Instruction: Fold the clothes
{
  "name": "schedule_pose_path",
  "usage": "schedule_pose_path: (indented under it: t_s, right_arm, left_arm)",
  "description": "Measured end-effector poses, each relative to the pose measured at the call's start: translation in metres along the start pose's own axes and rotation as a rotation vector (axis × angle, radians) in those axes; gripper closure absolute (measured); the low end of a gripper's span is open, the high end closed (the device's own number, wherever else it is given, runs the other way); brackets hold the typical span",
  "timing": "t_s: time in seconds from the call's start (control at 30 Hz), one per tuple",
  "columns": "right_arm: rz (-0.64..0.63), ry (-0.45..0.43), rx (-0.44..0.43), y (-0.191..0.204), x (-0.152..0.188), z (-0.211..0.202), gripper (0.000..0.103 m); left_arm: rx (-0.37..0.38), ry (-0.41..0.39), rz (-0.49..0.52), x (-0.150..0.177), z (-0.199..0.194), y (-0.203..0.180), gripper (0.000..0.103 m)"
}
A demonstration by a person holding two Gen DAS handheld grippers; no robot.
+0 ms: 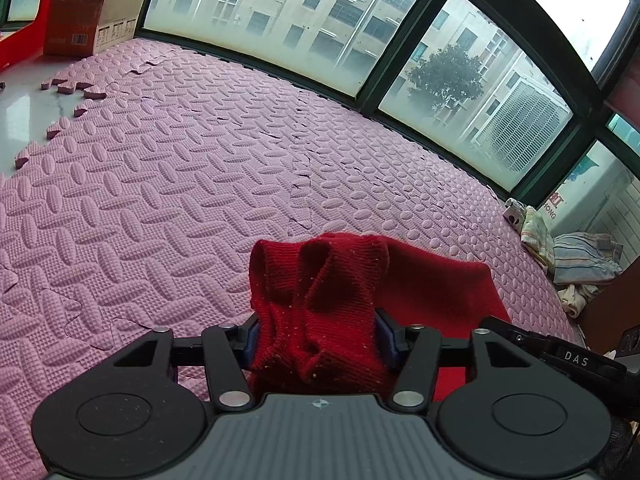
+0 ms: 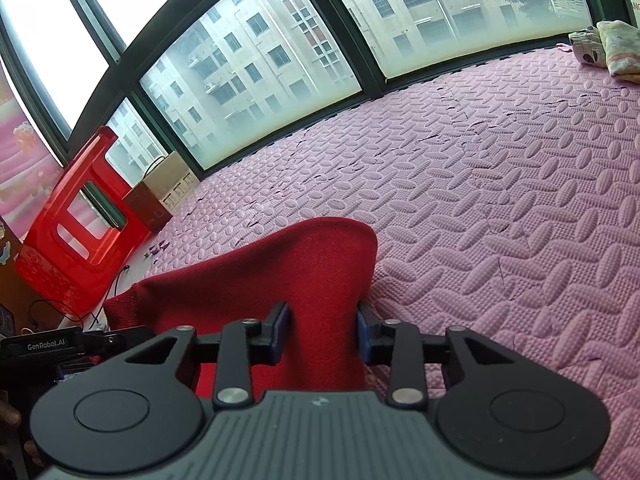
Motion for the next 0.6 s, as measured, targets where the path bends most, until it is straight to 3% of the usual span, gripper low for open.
schedule_pose_path:
  t_s: [0.3, 0.6]
  right_arm:
    - [-0.02, -0.075, 0.015, 0.004, -0.004, -0.025, 0.079]
    - [-0.024, -0.149, 0.085, -0.012, -0.012, -0.057, 0.08]
  left_arm:
    - [0.008, -0.006, 0.036, -0.004, 0.001, -0.017, 0.062]
    - [0.053, 0.021, 0.083, -0.01, 0.018, -0.056, 0.064]
Point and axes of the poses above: each gripper's, at about its wrist camera, not at the fingertips, and z roughly the way its jaws point, y to its left, x to its underside, the point moved 1 cm from there along z, roughly the way its jaws point, and after that the axes turned 2 degrees about -z, right-handed, at the moved point
